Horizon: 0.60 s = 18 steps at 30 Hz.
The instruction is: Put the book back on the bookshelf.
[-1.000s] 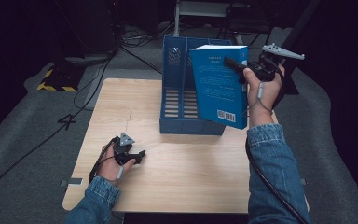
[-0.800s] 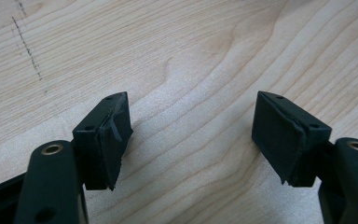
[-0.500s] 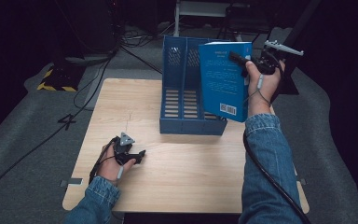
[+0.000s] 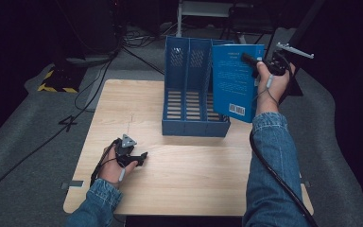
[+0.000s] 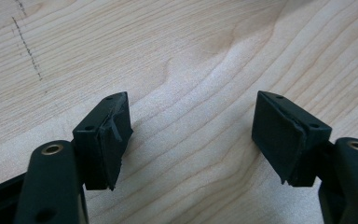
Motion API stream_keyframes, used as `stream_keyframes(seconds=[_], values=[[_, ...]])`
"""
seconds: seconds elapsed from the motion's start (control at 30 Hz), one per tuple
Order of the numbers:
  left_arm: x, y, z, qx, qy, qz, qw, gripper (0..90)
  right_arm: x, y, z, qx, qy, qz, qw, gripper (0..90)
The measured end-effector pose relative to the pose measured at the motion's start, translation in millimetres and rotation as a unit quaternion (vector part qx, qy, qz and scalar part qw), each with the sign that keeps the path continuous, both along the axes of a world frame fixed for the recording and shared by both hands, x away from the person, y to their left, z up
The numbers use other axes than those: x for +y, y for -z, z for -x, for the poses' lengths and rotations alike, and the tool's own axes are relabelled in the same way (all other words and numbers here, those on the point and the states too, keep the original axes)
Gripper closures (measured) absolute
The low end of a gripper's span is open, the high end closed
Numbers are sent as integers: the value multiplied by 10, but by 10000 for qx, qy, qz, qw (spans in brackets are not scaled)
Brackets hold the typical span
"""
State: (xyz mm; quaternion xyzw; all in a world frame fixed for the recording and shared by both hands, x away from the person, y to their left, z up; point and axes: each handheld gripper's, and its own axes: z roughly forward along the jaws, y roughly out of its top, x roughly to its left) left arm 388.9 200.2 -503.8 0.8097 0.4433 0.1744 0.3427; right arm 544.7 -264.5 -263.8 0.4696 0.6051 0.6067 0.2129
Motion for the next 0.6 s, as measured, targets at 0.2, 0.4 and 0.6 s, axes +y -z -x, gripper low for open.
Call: stream_keyframes(seconds=[0.2, 0.4, 0.6], values=[[0, 0, 1, 5, -2, 0, 10000, 287, -63, 25, -36, 57, 163, -163, 9997, 614], [-1, 1, 0, -5, -2, 0, 10000, 288, 44, -41, -97, 108, 306, -99, 9994, 614], [-1, 2, 0, -9, -7, 8, 10000, 287, 248, -133, -211, 256, 492, -16, 9985, 614]])
